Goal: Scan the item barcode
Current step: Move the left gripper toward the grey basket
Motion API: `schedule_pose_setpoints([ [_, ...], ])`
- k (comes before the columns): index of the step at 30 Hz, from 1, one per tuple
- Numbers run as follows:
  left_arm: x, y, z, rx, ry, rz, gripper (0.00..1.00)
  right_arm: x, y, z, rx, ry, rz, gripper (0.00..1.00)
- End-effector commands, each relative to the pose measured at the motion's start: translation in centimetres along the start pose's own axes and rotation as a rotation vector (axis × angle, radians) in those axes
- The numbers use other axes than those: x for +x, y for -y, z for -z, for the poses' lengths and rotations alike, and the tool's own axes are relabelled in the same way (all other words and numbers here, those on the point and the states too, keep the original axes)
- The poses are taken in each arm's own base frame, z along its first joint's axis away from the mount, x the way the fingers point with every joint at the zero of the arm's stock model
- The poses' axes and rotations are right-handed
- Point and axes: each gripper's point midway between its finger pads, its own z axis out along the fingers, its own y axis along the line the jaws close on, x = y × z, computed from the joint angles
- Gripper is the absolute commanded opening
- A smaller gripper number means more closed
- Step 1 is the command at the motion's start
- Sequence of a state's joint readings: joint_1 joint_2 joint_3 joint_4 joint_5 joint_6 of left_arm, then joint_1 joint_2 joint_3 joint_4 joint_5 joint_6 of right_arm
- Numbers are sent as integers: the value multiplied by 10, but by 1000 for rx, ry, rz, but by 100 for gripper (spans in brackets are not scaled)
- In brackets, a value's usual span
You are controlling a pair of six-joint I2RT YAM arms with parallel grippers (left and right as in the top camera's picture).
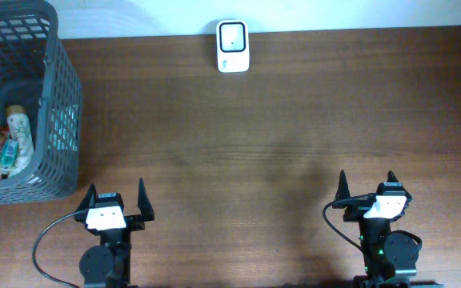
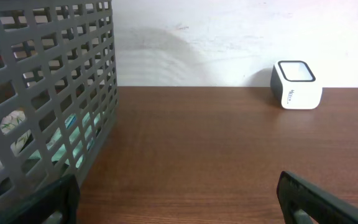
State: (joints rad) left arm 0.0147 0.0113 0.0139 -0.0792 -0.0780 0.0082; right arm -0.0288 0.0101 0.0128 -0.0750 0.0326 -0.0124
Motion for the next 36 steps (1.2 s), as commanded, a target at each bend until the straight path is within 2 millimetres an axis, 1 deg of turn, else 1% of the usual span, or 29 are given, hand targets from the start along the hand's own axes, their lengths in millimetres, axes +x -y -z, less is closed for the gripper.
schedule_pose_setpoints([
  [1,2,1,0,9,-2,-19,99,3,1,0,3,-5,6,99],
  [17,2,1,0,9,-2,-19,99,3,1,0,3,-5,6,99],
  [19,-8,-3,0,-18,37,-30,99,3,1,0,3,-6,6,99],
  [20,-18,-1,1,-7,80,-27,99,3,1,0,3,-5,6,99],
  [21,-21,0,1,-1,89,-27,99,3,1,0,3,-5,6,99],
  [23,-16,-2,0,-12,69,-28,99,3,1,0,3,-5,6,99],
  [25,-33,14,3,83,141,-25,99,3,1,0,3,-6,6,99],
  [27,-74,34,15,201,317,-39,99,3,1,0,3,-5,6,99],
  [28,-107,47,33,278,471,-62,99,3,1,0,3,-6,6,99],
  [29,-123,51,43,303,546,-75,99,3,1,0,3,-6,6,99],
  [30,-150,50,62,299,687,-87,99,3,1,0,3,-6,6,99],
  [32,-180,44,86,268,828,-90,99,3,1,0,3,-5,6,99],
  [33,-206,36,103,226,902,-78,99,3,1,0,3,-5,6,99],
  [35,-230,30,114,195,935,-67,99,3,1,0,3,-6,6,99],
  [36,-254,28,122,180,949,-79,99,3,1,0,3,-6,6,99],
])
